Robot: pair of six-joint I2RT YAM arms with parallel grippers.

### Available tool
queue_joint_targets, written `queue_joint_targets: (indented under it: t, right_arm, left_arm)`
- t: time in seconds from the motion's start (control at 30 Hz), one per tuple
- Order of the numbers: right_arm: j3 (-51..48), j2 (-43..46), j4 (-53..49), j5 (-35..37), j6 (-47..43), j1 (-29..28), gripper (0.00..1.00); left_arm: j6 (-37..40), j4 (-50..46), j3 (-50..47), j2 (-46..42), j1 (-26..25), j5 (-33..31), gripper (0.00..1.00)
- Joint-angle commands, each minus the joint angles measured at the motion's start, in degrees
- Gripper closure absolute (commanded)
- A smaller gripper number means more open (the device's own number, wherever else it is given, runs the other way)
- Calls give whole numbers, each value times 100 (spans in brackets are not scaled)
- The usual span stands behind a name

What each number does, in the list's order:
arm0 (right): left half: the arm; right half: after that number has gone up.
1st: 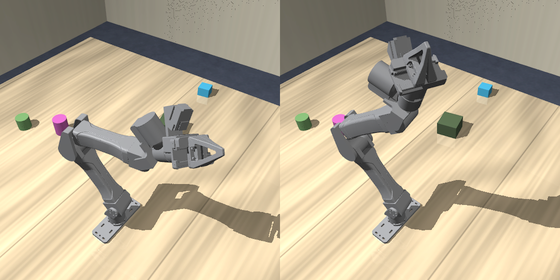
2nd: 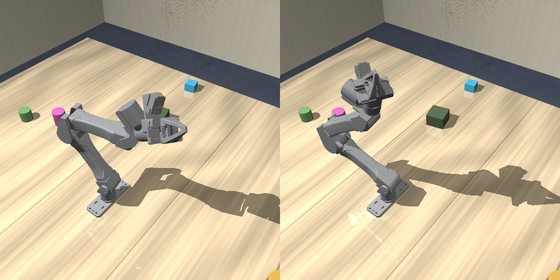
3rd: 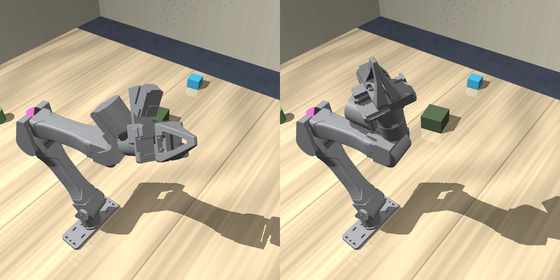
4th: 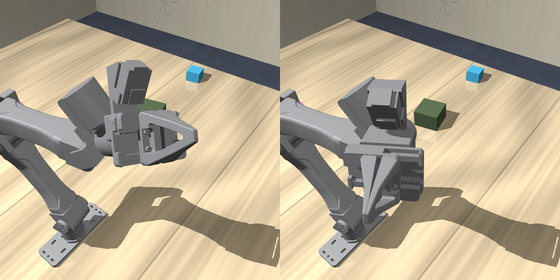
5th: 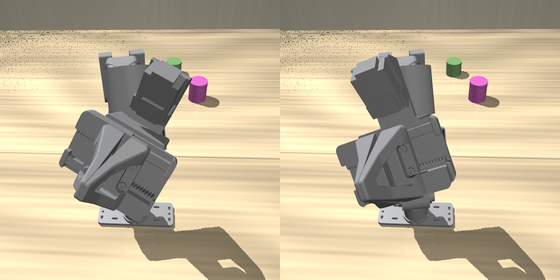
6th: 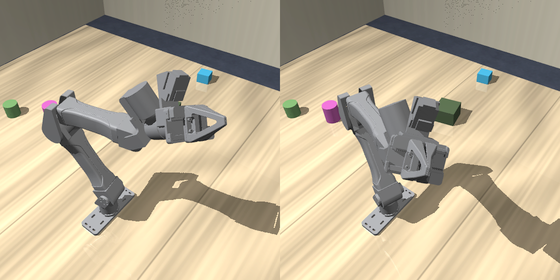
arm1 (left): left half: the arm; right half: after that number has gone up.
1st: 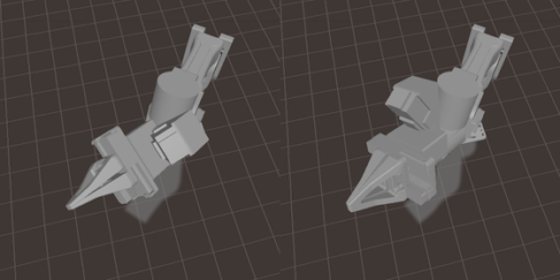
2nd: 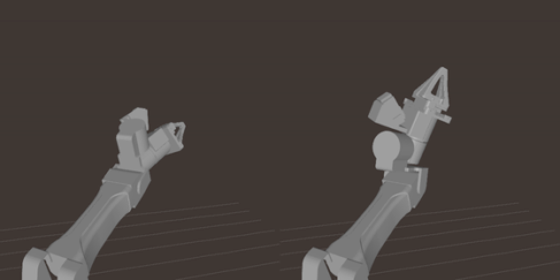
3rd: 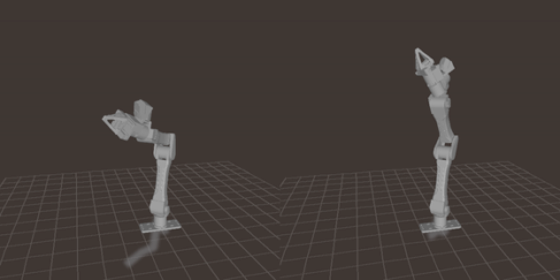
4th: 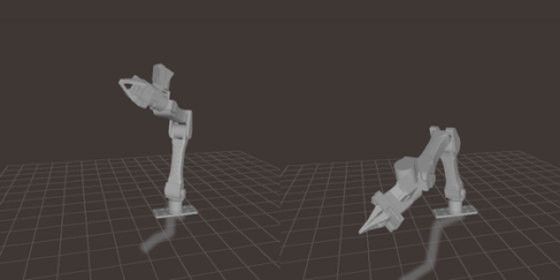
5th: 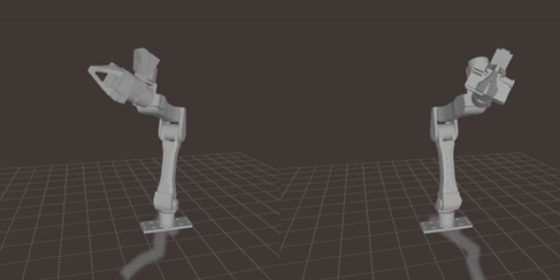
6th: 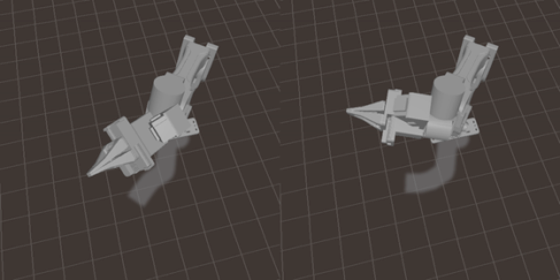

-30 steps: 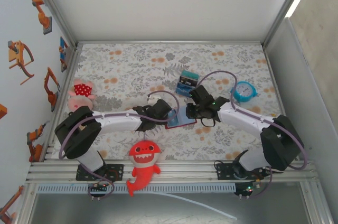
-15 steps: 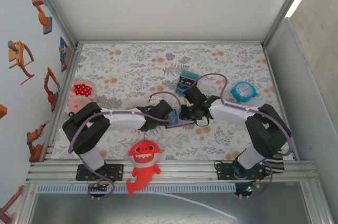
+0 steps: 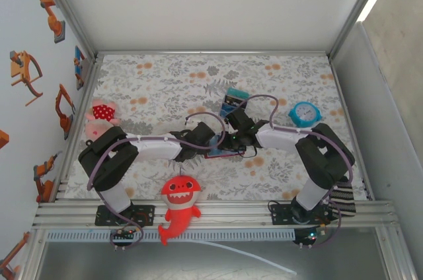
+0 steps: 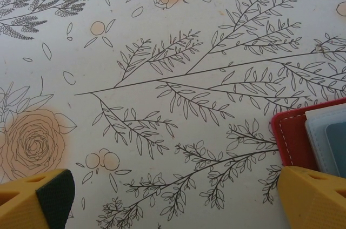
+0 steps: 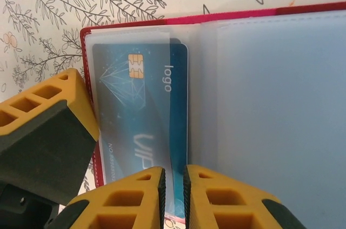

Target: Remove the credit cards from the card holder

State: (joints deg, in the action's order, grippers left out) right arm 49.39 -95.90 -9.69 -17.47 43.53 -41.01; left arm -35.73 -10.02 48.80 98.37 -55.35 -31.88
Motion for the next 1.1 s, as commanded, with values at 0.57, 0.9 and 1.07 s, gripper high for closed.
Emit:
queue_joint_targets:
  t: [0.57, 0.9, 1.07]
  right_arm:
    - [133, -263, -172, 130, 126, -29, 83]
    - [27, -302, 108, -67, 230, -21, 83]
    - [-195, -233, 553, -327, 332, 6, 83]
  left_arm:
    - [101, -294, 68, 219, -11, -98, 3]
    - [122, -351, 104, 271, -28, -150, 3]
    - [118, -401, 116, 312, -46, -148, 3]
